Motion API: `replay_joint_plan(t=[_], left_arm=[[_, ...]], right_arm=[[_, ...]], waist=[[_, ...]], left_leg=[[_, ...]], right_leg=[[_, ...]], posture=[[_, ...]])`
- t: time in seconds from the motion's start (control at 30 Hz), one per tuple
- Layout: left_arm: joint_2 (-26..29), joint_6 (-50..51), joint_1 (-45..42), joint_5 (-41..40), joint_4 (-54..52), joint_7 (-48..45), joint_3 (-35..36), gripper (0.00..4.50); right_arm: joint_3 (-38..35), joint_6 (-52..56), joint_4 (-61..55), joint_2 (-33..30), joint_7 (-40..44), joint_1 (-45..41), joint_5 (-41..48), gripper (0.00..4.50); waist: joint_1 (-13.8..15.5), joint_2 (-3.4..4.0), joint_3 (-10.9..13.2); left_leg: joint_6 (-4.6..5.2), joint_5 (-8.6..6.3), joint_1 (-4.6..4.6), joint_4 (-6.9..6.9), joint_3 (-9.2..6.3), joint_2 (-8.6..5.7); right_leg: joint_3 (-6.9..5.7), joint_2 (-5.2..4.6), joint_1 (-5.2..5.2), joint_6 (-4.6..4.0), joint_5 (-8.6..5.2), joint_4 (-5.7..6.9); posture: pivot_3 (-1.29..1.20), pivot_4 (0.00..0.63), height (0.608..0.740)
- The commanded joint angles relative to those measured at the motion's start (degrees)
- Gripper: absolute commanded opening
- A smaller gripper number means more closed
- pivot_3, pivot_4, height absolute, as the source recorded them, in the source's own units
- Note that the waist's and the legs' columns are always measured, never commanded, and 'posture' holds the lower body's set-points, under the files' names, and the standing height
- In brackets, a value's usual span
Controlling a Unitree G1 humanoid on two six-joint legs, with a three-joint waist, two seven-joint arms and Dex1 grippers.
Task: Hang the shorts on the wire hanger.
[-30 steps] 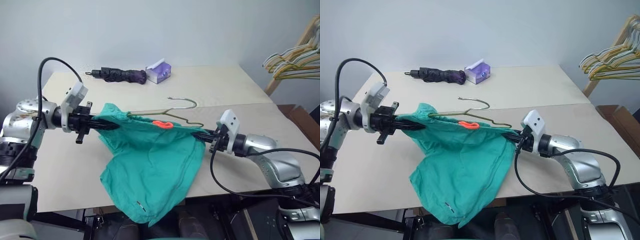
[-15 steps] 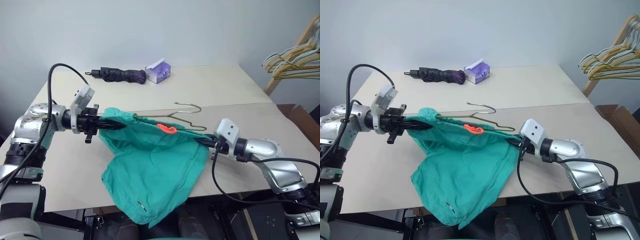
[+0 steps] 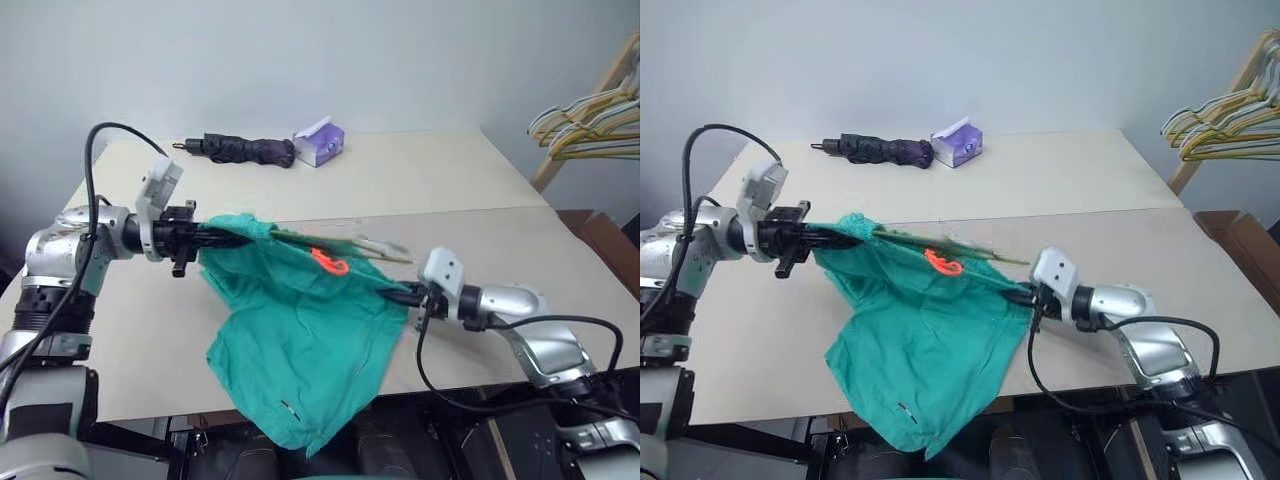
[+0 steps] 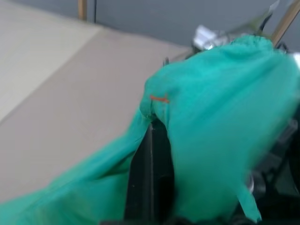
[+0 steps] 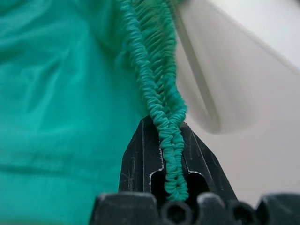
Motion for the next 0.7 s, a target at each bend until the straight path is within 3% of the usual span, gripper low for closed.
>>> replay_joint_plan(t=[0.03, 0.13, 0.27, 0.7], left_arm=[[1.1, 1.6, -1.7, -3.5, -2.2, 1.0, 6.8, 0.00], [2.3, 3.1, 0.3, -4.4, -4.1, -1.6, 6.8, 0.00], [3.0, 2.4, 2.6, -3.3, -5.1, -2.0, 6.5, 0.00], [-1.5, -9.9, 6.4, 13.2, 2.3, 13.2, -0.1, 0.00]], right_arm=[[-1.5, 2.6, 4.3, -1.0, -3.4, 0.2, -4.5, 0.02], [-2.3, 3.1, 8.8, 0.6, -8.2, -2.0, -6.7, 0.02], [-3.4, 4.6, 9.1, 1.4, -8.6, -3.1, -5.8, 0.02], [-5.0, 14.9, -1.1, -2.8, -2.8, -3.8, -0.4, 0.02]], waist=[[-0.3, 0.00, 0.0], [-0.9, 0.00, 0.0], [-0.6, 0.00, 0.0], [-0.4, 0.00, 0.0]], left_leg=[[0.00, 0.00, 0.05, 0.00, 0.00, 0.01], [0.00, 0.00, 0.08, -0.03, 0.01, 0.04], [0.00, 0.00, 0.00, -0.06, -0.01, 0.03], [0.00, 0.00, 0.01, -0.05, -0.01, 0.01]], right_leg=[[0.00, 0.02, 0.03, 0.00, 0.00, 0.01], [0.02, 0.05, 0.02, -0.02, 0.01, 0.02], [0.02, 0.04, -0.05, -0.03, 0.01, 0.01], [0.01, 0.02, 0.00, -0.04, 0.02, -0.01]], posture=[[-0.10, 0.037, 0.740], [-0.10, 0.038, 0.740], [-0.10, 0.037, 0.740], [-0.12, 0.041, 0.740]])
